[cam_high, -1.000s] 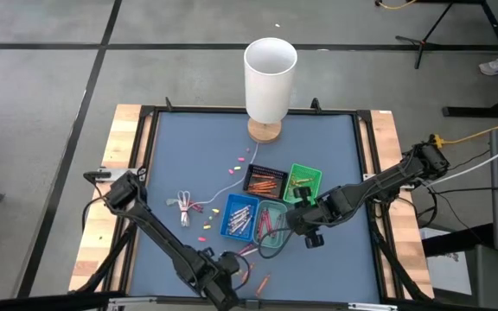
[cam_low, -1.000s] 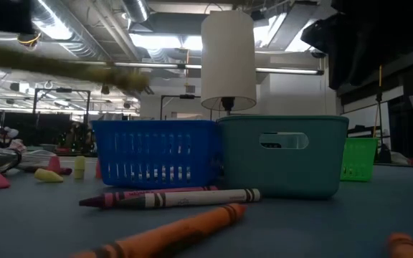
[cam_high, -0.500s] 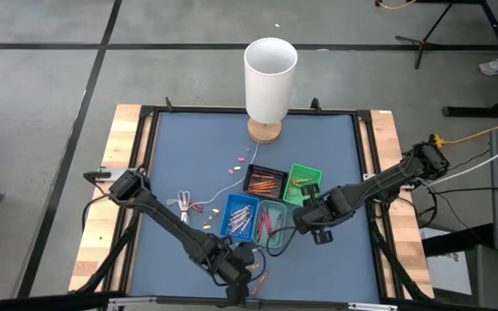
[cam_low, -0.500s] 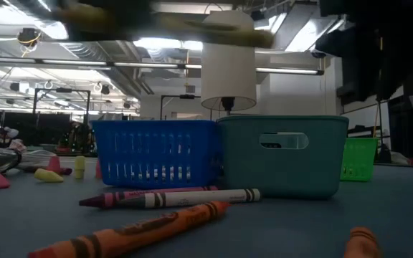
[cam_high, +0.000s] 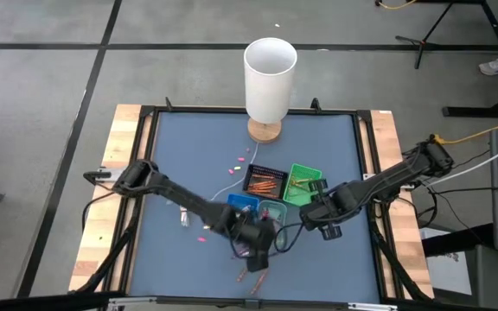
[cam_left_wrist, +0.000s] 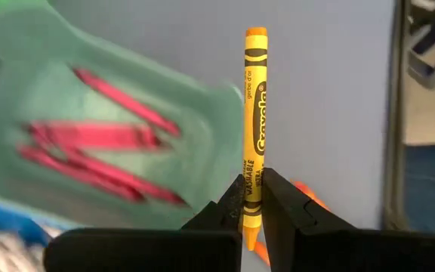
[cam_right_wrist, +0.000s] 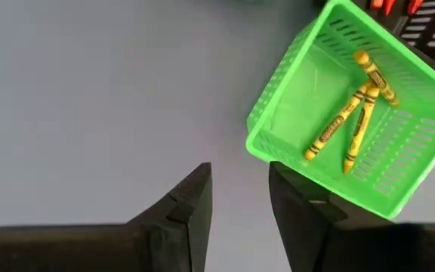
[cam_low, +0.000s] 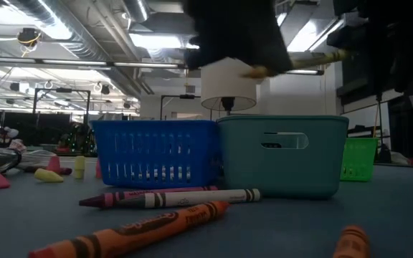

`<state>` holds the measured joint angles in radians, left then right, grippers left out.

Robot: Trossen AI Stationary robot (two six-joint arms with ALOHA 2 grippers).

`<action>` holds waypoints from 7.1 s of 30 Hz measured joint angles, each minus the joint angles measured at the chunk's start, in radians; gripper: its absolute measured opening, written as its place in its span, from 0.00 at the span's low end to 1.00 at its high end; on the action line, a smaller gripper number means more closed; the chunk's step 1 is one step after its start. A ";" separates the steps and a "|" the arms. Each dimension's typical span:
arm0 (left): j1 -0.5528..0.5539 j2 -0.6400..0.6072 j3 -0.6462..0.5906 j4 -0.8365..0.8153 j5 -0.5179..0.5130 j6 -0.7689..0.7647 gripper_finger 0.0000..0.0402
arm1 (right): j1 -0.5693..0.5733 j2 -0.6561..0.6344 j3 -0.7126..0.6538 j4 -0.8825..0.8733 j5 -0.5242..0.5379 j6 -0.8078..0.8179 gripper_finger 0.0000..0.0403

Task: Sort crayons
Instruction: Put the yellow crayon into the green bin, then put the orange crayon into the black bin

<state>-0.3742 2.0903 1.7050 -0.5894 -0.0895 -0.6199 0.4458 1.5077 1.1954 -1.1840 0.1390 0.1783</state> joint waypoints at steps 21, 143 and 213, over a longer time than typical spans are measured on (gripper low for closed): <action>0.367 0.000 0.001 0.485 -0.008 0.248 0.04 | 0.000 -0.035 0.000 -0.090 -0.106 0.117 0.33; -0.396 -0.355 -0.443 0.319 -0.519 -0.033 0.21 | 0.287 0.500 0.239 0.853 0.027 -0.048 0.33; -0.397 -0.355 -0.443 0.329 -0.519 -0.033 0.21 | 0.195 0.698 0.413 0.655 -0.072 -0.105 0.04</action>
<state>-0.7708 1.7351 1.2625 -0.2600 -0.6086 -0.6529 0.6411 2.2059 1.6088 -0.5285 0.0673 0.0737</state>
